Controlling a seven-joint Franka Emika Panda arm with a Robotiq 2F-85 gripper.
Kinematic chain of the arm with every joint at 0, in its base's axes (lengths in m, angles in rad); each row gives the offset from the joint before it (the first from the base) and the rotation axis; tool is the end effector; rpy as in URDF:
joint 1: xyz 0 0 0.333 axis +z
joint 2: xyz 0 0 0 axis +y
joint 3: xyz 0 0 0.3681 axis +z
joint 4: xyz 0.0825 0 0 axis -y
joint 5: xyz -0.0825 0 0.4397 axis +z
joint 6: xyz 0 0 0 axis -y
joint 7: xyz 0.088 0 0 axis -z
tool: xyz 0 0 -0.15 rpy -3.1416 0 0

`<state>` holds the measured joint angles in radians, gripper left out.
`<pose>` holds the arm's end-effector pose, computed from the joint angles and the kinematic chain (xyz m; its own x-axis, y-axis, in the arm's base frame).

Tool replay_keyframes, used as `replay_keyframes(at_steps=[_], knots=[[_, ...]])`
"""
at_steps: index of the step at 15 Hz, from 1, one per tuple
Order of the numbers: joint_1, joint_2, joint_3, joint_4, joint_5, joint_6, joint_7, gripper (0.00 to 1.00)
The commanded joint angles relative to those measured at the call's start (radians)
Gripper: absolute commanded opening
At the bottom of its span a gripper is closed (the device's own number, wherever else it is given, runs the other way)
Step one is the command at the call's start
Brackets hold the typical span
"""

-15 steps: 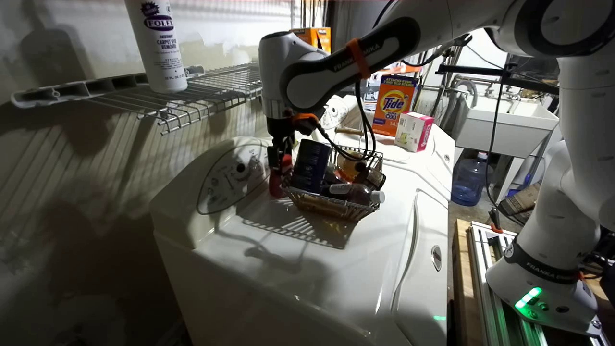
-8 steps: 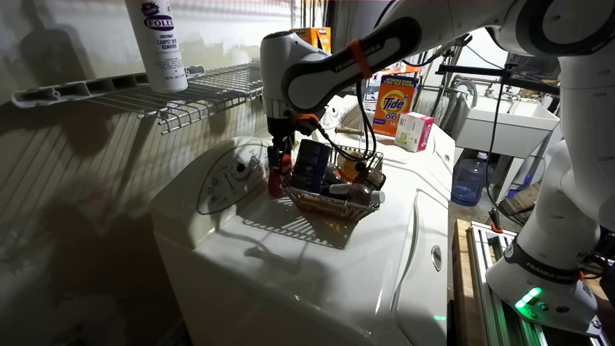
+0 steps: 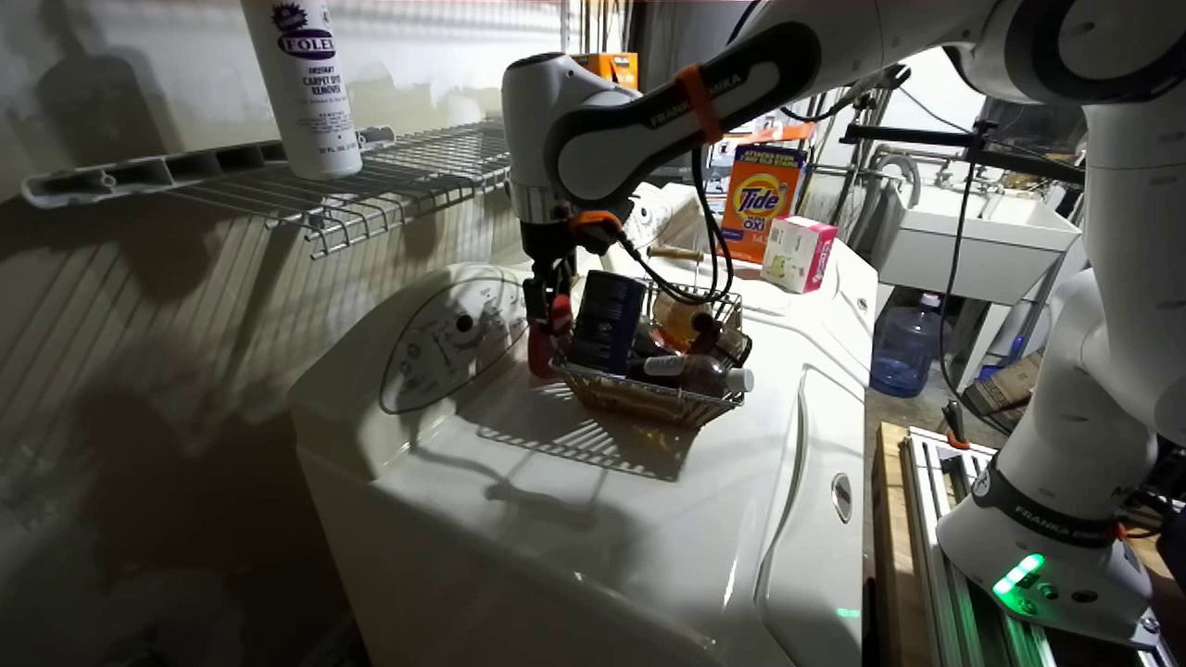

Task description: Pick up the red and white bottle from the tray and put it on the shelf

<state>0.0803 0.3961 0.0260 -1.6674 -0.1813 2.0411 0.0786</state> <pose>0.7277 0.0589 0.3548 0.9940 0.1084 -0.0162 0.1097 -0.9825 0.1507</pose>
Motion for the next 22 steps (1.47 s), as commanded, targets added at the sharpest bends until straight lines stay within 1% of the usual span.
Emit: replay_keyframes(at_steps=[1,9,14,20,22], knots=[[0.010,-0.073,-0.003,-0.043,0.009,-0.046,0.024,0.52],[0.023,-0.183,0.004,-0.092,-0.002,-0.036,0.063,0.52],[0.038,-0.279,0.010,-0.110,-0.054,-0.065,0.088,0.52],[0.041,-0.363,0.039,-0.084,-0.079,-0.140,0.059,0.52],[0.044,-0.383,0.050,-0.067,-0.102,-0.184,0.047,0.52]])
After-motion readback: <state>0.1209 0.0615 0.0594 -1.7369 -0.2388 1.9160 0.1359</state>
